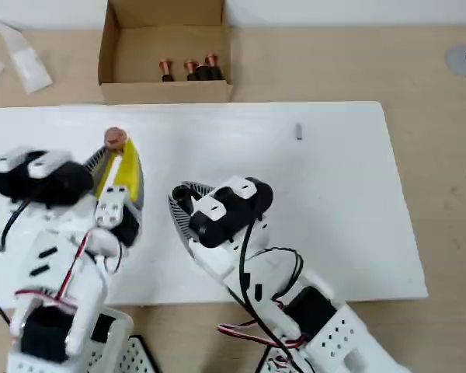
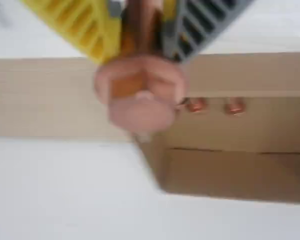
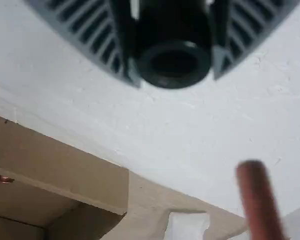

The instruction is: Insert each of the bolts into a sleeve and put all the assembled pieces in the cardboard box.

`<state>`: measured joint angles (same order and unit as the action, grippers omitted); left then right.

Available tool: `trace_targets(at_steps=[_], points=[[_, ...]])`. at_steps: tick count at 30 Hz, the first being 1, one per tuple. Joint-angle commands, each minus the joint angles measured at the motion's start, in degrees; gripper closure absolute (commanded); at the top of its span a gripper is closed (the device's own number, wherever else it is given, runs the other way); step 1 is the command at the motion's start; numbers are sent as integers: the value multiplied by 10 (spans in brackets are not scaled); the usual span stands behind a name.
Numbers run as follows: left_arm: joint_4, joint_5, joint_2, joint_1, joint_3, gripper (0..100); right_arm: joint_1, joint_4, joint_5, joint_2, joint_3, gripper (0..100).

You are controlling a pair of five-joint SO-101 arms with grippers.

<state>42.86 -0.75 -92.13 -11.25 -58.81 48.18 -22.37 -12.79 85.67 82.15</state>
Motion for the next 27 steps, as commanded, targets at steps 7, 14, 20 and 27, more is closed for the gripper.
trace_targets(at_steps=[7, 14, 20, 27], points=[[114, -22, 0, -105, 135, 996, 9, 19, 4, 17, -2, 989], [117, -84, 29, -108, 163, 996, 9, 19, 4, 17, -2, 989], [120, -91, 40, -109, 191, 996, 9, 19, 2, 17, -1, 989], [122, -93, 41, -120, 201, 996, 9, 19, 2, 17, 0, 989]])
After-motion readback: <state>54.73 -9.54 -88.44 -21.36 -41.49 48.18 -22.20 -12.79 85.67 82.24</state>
